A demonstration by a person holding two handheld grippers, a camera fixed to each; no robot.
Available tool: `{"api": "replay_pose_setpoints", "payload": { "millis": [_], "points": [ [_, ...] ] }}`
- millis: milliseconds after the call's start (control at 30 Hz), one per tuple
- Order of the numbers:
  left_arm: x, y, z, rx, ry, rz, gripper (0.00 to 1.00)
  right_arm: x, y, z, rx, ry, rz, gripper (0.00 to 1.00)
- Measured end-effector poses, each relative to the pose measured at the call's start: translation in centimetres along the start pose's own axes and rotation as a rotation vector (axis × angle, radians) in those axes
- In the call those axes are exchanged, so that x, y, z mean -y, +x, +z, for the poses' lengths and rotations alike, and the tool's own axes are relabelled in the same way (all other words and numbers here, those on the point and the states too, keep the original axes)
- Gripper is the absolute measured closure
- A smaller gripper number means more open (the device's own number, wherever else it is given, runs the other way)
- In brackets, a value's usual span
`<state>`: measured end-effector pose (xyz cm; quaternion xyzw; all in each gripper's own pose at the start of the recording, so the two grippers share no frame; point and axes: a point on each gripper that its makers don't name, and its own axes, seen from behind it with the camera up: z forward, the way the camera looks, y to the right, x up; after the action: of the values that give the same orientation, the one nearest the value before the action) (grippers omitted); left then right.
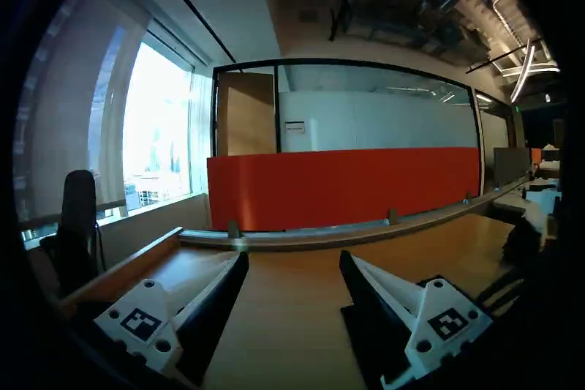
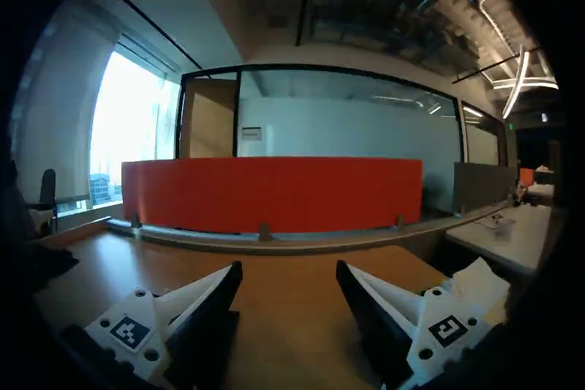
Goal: Fold towel
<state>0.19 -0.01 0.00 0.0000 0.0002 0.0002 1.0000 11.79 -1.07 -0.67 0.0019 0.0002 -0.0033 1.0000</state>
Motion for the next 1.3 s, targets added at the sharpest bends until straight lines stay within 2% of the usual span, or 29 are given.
{"api": "replay_pose_setpoints", "payload": {
  "millis": [200,500,767,1000,1167,1300],
  "points": [
    [0.0,4.8,-0.2,-0.005,-0.006,0.016,0.08,0.2,5.0,-0.7,-0.009,-0.009,-0.007,0.01],
    [-1.4,7.4,-0.4,0.02,-0.044,0.016,0.08,-0.5,8.2,-1.8,-0.005,-0.026,-0.023,0.01],
    [-2.8,8.4,-0.5,0.044,-0.079,0.027,0.08,-1.2,8.9,-2.6,0.019,-0.028,-0.028,0.0],
    [-2.7,8.7,-1.0,0.056,-0.082,0.049,0.08,-1.4,9.6,-2.5,0.02,-0.017,-0.03,0.0],
    [-3.0,8.3,-1.4,0.077,-0.103,0.064,0.08,-0.7,9.2,-2.3,0.034,0.027,-0.061,0.01],
    [-3.5,7.5,-1.8,0.106,-0.136,0.08,0.08,0.8,8.5,-2.3,0.058,0.099,-0.106,0.0]
  ]
}}
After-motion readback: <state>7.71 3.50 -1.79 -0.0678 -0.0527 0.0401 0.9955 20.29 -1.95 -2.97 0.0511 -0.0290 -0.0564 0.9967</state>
